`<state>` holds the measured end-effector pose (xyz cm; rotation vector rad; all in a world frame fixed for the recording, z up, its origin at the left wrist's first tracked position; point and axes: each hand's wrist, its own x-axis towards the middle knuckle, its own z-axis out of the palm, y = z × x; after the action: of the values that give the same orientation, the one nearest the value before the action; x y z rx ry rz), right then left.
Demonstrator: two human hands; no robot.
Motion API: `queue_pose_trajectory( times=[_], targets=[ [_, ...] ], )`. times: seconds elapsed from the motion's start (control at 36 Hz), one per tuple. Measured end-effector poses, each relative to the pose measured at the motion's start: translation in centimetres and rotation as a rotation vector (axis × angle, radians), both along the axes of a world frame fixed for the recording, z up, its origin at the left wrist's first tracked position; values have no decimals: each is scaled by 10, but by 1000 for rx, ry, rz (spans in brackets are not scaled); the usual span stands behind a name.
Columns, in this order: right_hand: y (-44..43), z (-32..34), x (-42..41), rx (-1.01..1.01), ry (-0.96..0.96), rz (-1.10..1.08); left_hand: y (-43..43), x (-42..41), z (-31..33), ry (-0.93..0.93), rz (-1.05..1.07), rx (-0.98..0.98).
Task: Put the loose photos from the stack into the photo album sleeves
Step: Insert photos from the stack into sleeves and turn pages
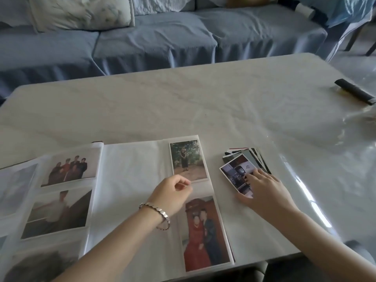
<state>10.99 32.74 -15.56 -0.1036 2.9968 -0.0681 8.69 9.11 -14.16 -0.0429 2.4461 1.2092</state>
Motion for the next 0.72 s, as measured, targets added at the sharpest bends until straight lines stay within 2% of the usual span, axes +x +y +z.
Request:
queue_pose_trajectory(
  times=[0.25,0.31,0.36,0.44,0.5,0.56,0.64,0.72],
  targets=[
    [-13,17,11,-195,121,-121,-25,10,1,-33,86,79],
    [-17,26,11,-194,237,-19,-26,12,5,-82,137,195],
    [-27,31,15,-248,365,147,-24,12,13,-210,219,377],
    [-48,39,23,-294,370,396,-22,11,26,-419,307,592],
    [-60,40,26,-304,373,543,-22,13,31,-441,307,630],
    [-71,39,27,-324,384,626,-22,15,33,-374,345,632],
    [-82,33,26,-458,375,465,-29,14,32,-216,406,543],
    [-88,37,19,-660,180,56,-40,13,34,-74,391,450]
  ],
)
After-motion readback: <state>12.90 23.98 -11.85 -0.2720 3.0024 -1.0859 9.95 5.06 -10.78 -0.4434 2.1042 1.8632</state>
